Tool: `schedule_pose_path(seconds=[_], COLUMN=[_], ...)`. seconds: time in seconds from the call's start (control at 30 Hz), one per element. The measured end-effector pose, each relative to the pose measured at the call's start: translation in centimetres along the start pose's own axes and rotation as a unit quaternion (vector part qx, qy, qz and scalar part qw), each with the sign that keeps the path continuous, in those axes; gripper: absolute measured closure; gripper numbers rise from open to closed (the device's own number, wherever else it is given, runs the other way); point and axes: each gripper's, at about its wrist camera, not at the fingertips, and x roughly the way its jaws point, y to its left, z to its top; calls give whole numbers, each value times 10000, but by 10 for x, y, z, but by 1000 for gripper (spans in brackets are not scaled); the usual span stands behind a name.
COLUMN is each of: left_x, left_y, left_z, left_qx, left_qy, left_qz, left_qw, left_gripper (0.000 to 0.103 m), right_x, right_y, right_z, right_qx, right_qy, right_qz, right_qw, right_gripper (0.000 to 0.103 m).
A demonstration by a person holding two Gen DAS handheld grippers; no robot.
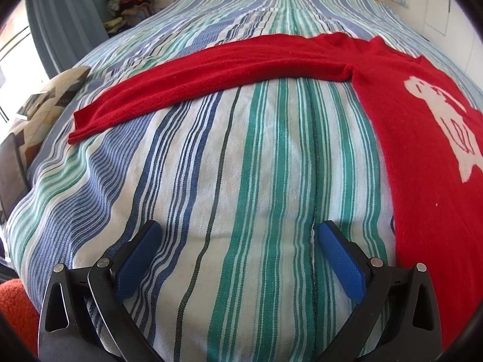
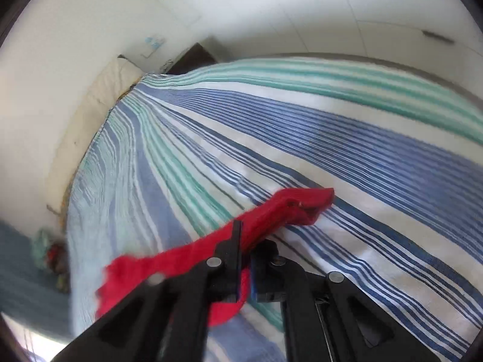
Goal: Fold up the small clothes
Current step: 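Grasp the sweater edge near the sleeve with the right tool and lift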
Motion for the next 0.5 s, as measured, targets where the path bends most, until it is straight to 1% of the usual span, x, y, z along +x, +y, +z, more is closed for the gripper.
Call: schedule_pose_path(seconds=[0.07, 0.13, 0.17, 0.23, 0.3, 0.37, 0.43, 0.47, 0.5], left_x=[0, 0, 0, 0, 0, 0, 0, 0, 0], left_y=[0, 0, 0, 0, 1, 1, 1, 1, 1], left_z=[0, 0, 0, 0, 0, 0, 0, 0, 0], left_qx=[-1, -3, -3, -3, 1, 7, 9, 8, 8], left_qy=[8, 19, 23, 28, 29, 29, 29, 30, 32], left_qz=[-3, -6, -8, -18, -30, -38, -37, -35, -34], left_qw=[10000, 10000, 10000, 10000, 10000, 10000, 10000, 10000, 10000], left_gripper=[0, 0, 0, 0, 0, 0, 1, 1, 0], right_x=[-20, -35, -41, -45, -40, -26, -8, 4, 20], right_y=[59, 123, 155, 219, 276, 324, 356, 365, 373], right_z=[4, 3, -2, -24, -55, -94, -128, -149, -163], right_qx=[-651, -1231, -1508, -2057, -2494, -2815, -2978, -2959, -2873], right_qy=[-111, -128, -77, 136, 427, 718, 1083, 1341, 1711], right_qz=[476, 1051, 1352, 1888, 2325, 2643, 3006, 3153, 3265], right_qw=[9967, 9867, 9792, 9601, 9391, 9196, 8996, 8917, 8841], right_gripper=[99, 99, 99, 99, 99, 99, 94, 76, 59])
